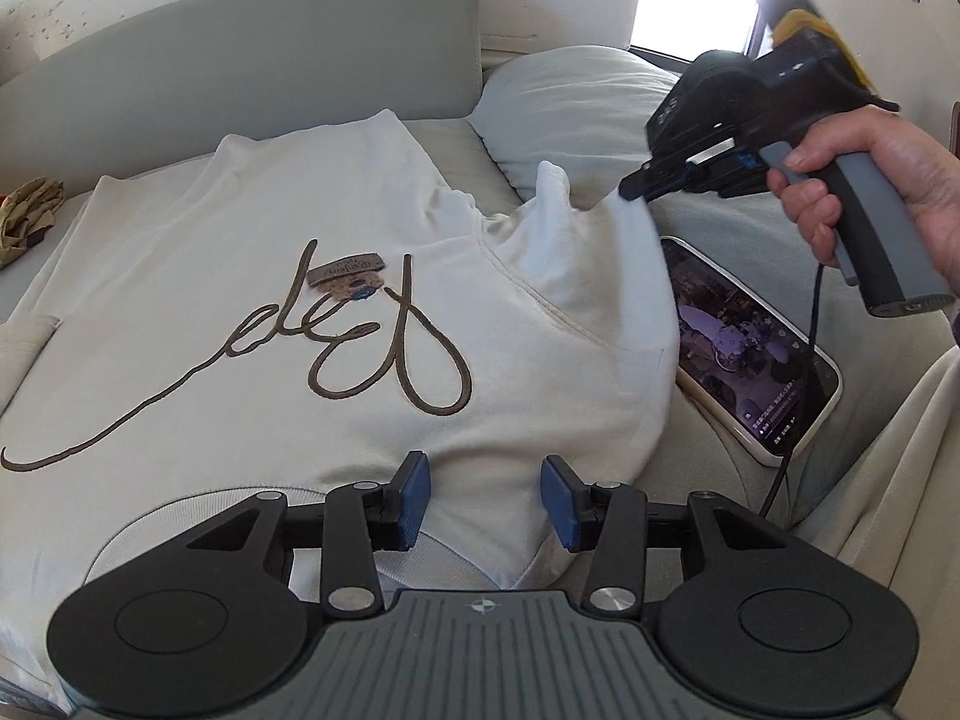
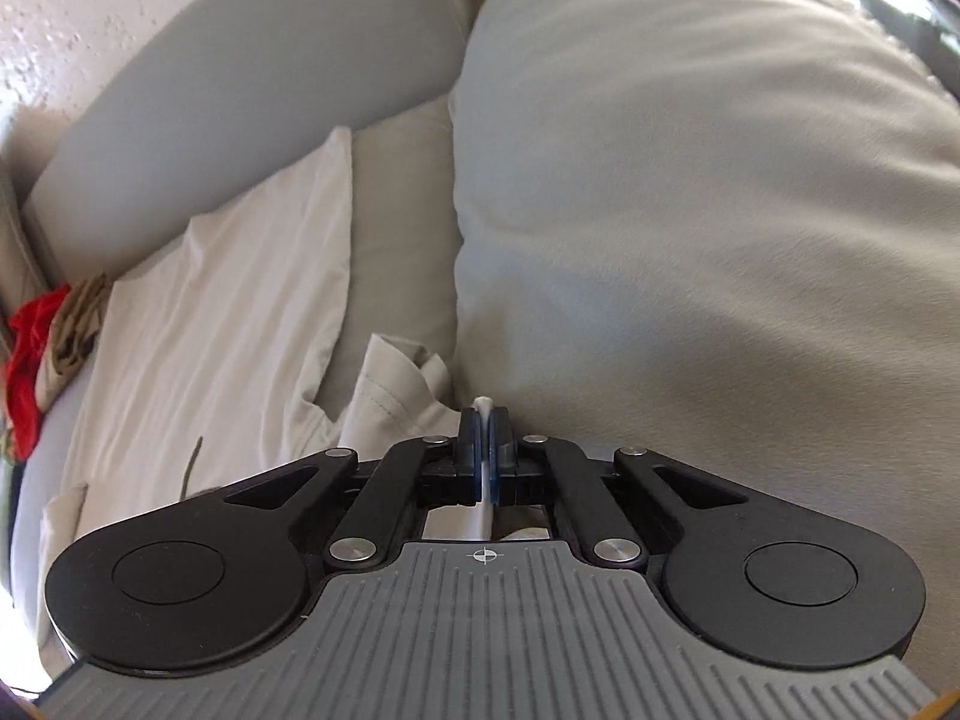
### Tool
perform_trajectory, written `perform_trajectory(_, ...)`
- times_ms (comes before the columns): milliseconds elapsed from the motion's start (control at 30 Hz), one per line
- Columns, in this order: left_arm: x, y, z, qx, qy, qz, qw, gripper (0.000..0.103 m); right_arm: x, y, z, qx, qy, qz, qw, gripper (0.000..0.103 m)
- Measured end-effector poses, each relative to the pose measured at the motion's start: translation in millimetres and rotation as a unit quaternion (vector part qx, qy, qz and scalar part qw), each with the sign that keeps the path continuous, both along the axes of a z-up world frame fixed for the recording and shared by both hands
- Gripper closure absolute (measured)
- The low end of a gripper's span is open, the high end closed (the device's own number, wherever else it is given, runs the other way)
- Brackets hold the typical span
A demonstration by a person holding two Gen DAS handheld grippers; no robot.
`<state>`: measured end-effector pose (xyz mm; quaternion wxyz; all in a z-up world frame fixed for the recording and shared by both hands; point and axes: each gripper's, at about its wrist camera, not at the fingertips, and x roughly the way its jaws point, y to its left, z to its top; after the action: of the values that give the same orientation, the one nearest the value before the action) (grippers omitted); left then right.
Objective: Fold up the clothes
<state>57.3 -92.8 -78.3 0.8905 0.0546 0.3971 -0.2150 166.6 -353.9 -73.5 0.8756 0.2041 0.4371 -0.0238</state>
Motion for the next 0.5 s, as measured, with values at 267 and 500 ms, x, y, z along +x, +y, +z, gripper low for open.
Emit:
perform_trajectory(267, -6.7, -11.1, 5.0, 0.025, -0.003, -0.020, 0.9995, 0.066, -62.6, -18.9, 35.4, -0.082, -0.058, -0.052, 0.994, 0.103)
perform_trajectory(500, -6.3, -6.8, 6.8, 0.014, 0.002, -0.006, 0.9999, 0.064, -75.3, -37.6, 35.8, -0.098, -0.061, -0.073, 0.991, 0.103)
